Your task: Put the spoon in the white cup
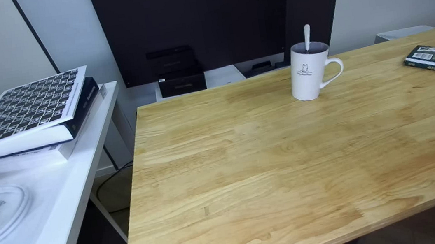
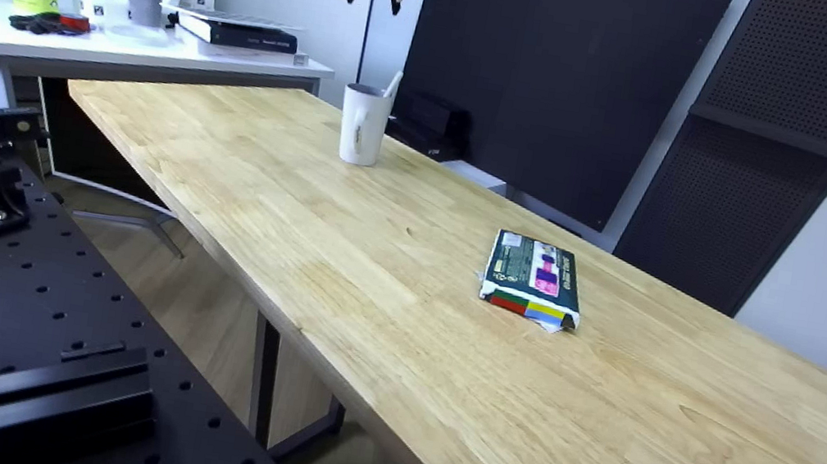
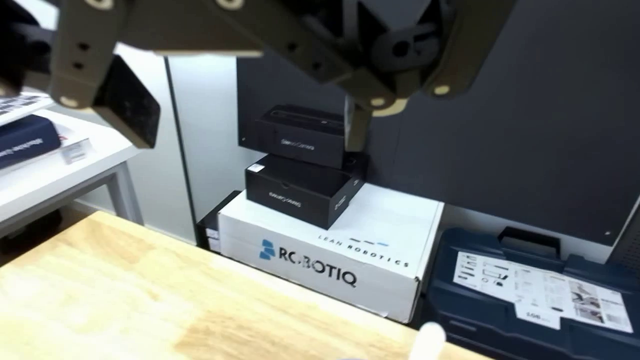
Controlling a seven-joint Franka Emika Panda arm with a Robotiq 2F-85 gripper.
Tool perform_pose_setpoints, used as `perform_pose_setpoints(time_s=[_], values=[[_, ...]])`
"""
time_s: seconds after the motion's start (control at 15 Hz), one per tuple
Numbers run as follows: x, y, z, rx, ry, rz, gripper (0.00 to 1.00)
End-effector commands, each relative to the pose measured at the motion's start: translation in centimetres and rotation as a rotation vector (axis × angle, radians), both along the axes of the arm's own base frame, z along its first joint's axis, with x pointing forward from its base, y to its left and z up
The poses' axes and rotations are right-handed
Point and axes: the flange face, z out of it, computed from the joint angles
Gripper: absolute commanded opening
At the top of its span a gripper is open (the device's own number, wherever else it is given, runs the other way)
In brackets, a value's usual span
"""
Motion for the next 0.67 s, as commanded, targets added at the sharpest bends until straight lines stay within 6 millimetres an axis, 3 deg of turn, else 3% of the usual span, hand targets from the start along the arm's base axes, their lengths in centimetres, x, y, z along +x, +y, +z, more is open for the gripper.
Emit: perform_pose_setpoints(time_s=[0.0, 0.2, 0.47, 0.53, 0.6], values=[[-1.1, 0.6, 4.1, 0.053, 0.159, 0.078, 1.0], [-1.0, -1.2, 4.7, 0.094, 0.357, 0.101, 1.0], [-1.1, -5.3, 3.6, 0.013, 0.609, 0.032, 1.0], [-1.1, -4.2, 3.3, 0.036, 0.533, 0.074, 1.0], [-1.1, -5.1, 3.0, 0.022, 0.573, 0.065, 1.0]])
